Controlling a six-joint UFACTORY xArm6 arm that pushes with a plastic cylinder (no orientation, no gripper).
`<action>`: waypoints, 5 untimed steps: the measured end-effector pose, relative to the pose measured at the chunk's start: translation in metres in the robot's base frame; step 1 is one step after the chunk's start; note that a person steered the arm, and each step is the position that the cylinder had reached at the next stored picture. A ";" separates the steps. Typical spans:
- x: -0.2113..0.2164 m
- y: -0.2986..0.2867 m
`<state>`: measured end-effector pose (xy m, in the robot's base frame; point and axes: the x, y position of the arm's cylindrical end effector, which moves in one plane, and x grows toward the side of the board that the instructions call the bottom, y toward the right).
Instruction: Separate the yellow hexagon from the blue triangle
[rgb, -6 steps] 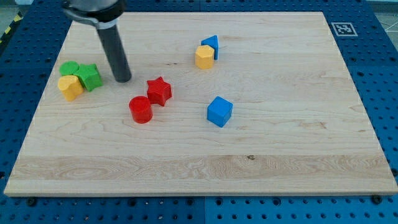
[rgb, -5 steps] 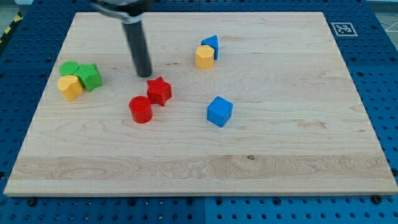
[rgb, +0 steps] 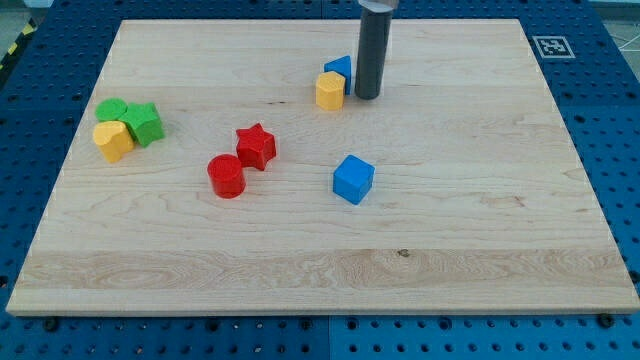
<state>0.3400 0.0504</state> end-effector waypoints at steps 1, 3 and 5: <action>-0.001 -0.019; 0.022 -0.051; 0.038 -0.104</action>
